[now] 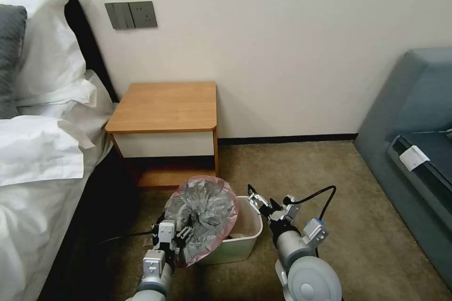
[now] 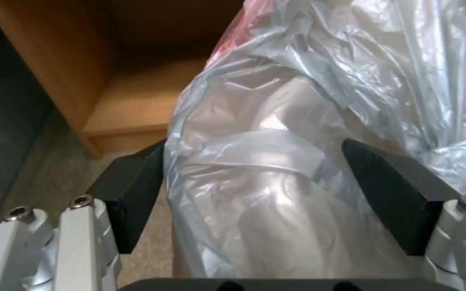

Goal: Pick up the garbage bag from the table and place it over the trash can.

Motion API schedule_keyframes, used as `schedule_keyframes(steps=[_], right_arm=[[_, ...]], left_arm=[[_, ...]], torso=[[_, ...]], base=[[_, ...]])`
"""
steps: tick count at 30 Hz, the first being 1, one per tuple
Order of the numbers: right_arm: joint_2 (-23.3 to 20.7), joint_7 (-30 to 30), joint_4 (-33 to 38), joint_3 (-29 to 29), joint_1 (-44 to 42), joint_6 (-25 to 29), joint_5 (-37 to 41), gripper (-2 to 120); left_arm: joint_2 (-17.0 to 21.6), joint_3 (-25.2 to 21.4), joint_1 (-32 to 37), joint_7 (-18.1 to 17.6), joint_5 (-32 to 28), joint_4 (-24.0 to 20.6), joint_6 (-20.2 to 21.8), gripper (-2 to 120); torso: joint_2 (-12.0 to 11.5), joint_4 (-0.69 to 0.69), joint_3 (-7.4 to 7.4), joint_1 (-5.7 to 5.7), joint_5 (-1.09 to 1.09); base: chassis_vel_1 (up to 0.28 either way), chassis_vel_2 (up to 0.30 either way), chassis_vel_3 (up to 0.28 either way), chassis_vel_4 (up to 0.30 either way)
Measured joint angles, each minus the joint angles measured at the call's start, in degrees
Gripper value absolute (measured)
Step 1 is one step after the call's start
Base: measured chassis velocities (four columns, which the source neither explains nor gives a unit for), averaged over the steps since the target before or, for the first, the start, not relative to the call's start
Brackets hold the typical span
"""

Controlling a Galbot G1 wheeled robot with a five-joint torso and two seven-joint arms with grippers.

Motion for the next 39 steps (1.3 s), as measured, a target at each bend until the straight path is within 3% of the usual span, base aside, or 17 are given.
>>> schedule_keyframes(steps=[8,18,20,27,32,35,38,39], right_arm=[[-0.26,0.00,-0.01,0.02,0.11,0.07,-0.04,100],[-0.25,0.02,-0.89,-0.15,0.74,0.14,-0.09,100],[-0.04,0.02,-1.27,-0.34,0.98,0.20,-0.30,100],[0.20,0.02,-1.65,-0.34,1.26,0.29,-0.85,100],[-0.06,-1.22,-0.95,0.08,0.93,0.45,-1.96,100],[-0.76,-3.50,-0.18,0.54,0.53,0.39,-3.85,100],[-2.62,-9.40,1.30,1.13,-0.17,-0.35,-9.44,100],[-2.62,-9.40,1.30,1.13,-0.17,-0.35,-9.44,100]], left_arm=[[0.03,0.57,-1.30,-1.37,-2.04,0.76,2.39,76],[0.28,1.06,-4.34,-3.58,-5.66,1.33,7.36,42],[0.46,1.38,-5.40,-4.68,-7.11,1.57,9.42,31],[0.65,1.70,-6.29,-5.93,-8.82,1.94,10.34,16],[0.65,1.82,-6.05,-6.89,-9.63,2.13,9.29,15],[0.64,1.84,-5.20,-7.42,-9.69,2.35,6.53,15],[0.66,1.72,-3.71,-7.19,-9.26,2.80,0.28,15],[0.66,1.72,-3.71,-7.19,-9.26,2.80,0.28,15]], torso=[[0.00,0.00,0.00,0.00,0.02],[0.00,0.01,-0.01,0.00,0.02],[0.01,0.01,-0.01,0.00,0.02],[0.01,0.00,-0.01,0.00,0.00],[0.01,0.00,-0.01,0.00,0.00],[0.01,0.00,0.00,0.00,0.00],[-0.01,-0.01,0.02,0.00,-0.03],[-0.01,-0.01,0.02,0.00,-0.03]], base=[[0.000,0.000,0.000,0.000],[0.000,0.000,0.000,0.000],[0.000,0.000,0.000,0.000],[0.000,0.000,0.000,0.000],[0.000,0.000,0.000,0.000],[0.000,0.000,0.000,0.000],[0.000,0.000,0.000,0.000],[0.000,0.000,0.000,0.000]])
